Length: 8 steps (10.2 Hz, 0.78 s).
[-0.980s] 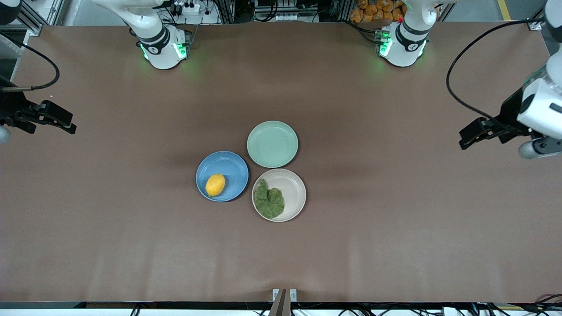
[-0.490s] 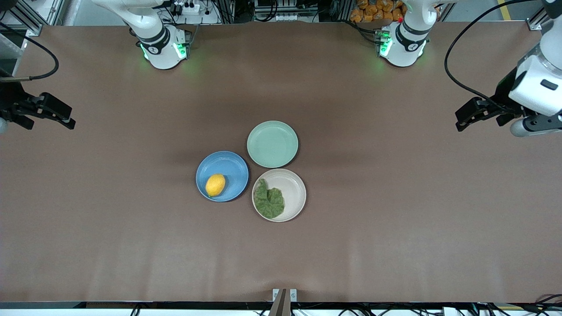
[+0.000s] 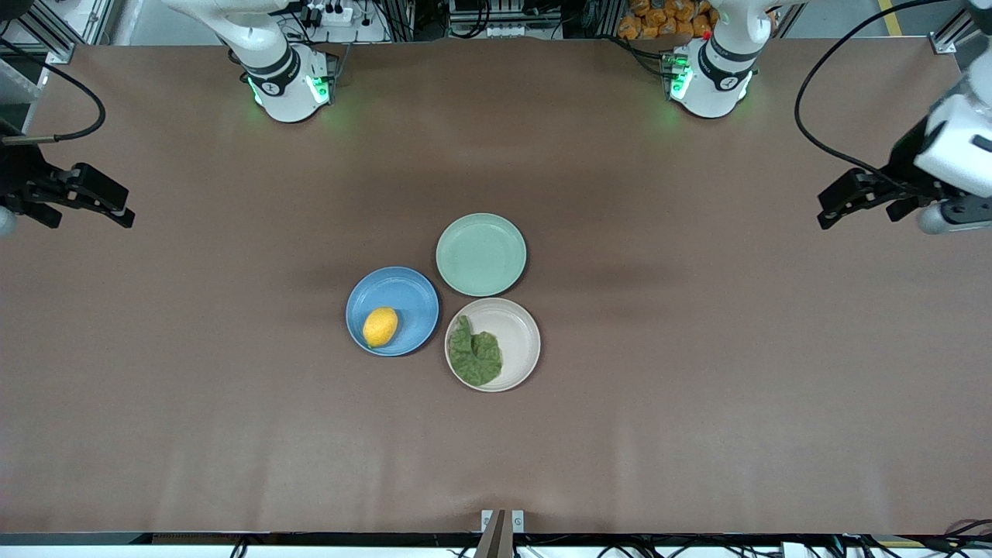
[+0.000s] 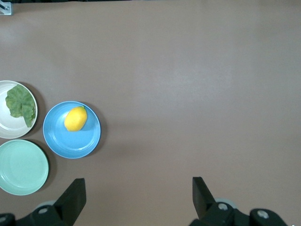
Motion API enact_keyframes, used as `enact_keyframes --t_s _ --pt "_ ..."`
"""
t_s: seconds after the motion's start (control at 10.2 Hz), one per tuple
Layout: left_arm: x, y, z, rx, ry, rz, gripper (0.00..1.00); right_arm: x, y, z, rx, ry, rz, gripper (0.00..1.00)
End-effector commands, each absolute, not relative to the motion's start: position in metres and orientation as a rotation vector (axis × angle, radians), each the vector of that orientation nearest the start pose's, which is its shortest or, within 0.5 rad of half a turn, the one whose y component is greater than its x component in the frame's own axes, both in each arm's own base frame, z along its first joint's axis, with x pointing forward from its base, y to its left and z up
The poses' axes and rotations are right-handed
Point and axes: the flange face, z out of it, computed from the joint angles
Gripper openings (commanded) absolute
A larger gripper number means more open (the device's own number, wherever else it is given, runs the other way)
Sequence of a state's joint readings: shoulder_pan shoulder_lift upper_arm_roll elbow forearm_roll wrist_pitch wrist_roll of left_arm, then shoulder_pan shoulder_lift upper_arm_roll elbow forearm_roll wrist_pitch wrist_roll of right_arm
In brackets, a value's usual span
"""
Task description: Place lemon and lettuce in plates
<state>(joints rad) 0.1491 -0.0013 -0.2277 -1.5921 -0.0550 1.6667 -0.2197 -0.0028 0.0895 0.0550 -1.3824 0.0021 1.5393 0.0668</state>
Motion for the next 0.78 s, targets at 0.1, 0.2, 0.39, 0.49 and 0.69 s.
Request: enact_keyframes --t_s 0.1,0.2,0.39,0.49,0.69 --pt "0.548 -0.051 0.633 -3.233 -0.233 -0.068 1.00 0.578 0.033 0.660 -3.136 0.001 -0.145 1.00" --pt "0.545 -0.046 0.638 -3.226 -0.243 -0.046 1.00 0.579 0.034 0.659 -3.134 -0.001 -0.142 1.00" --pt "0.540 -0.045 0.641 -3.219 -0.246 -0.029 1.00 0.579 0.034 0.658 -3.134 -0.001 -0.142 1.00" --pt "0.539 -0.048 0.641 -3.218 -0.243 -0.026 1.00 0.580 0.031 0.659 -3.131 0.008 -0.144 1.00" --pt "0.539 -0.049 0.641 -3.210 -0.230 -0.030 1.00 0.580 0.022 0.660 -3.130 0.039 -0.146 1.00"
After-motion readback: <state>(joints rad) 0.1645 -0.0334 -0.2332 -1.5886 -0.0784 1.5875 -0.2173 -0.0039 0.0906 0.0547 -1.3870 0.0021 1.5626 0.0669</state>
